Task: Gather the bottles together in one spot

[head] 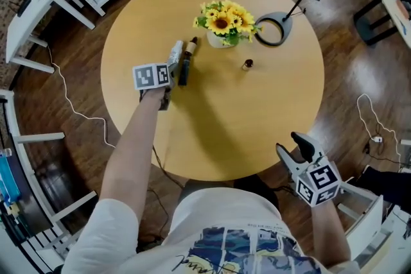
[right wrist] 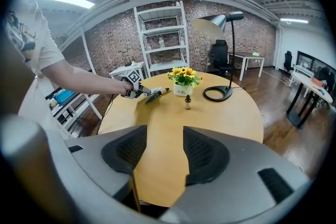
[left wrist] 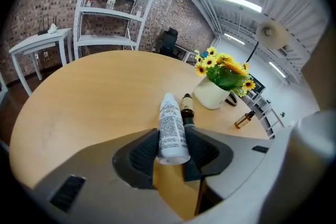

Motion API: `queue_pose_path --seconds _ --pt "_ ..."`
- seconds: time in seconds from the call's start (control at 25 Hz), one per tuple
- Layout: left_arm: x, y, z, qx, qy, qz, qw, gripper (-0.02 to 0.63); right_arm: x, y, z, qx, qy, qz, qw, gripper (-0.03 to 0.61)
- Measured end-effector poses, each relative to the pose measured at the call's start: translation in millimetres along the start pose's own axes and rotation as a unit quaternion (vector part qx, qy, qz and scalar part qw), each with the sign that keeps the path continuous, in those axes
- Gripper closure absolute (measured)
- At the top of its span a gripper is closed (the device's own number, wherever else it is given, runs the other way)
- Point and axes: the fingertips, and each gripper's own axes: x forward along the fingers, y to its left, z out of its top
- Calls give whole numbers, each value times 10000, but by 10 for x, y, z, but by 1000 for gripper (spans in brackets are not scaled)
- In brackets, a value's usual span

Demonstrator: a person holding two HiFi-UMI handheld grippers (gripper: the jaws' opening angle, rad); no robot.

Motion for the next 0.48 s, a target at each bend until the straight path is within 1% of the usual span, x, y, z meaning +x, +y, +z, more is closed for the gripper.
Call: queue_pose_path --seconds 0.12,0.16,0.24,0.32,0.4,0.48 --pt "-118 41 -17 -69 -91 126 9999 436 11 -4 31 -47 -35 100 9999 339" --pt "-152 52 -55 -76 -56 181 9998 436 14 -3 44 -71 -51 138 9999 339" --pt "-201 44 -204 24 172 295 9994 436 15 -2 54 -111 -70 201 9997 339" --pt "-225 2 -405 263 517 358 9977 429 2 -15 46 -119 -68 232 9996 339" --pt "-227 2 -561 571 807 493 9939 423 -15 -33 31 -111 -57 251 9996 339" --pt "-216 59 -569 881 892 766 9892 422 -36 -48 12 -100 -47 264 9996 339"
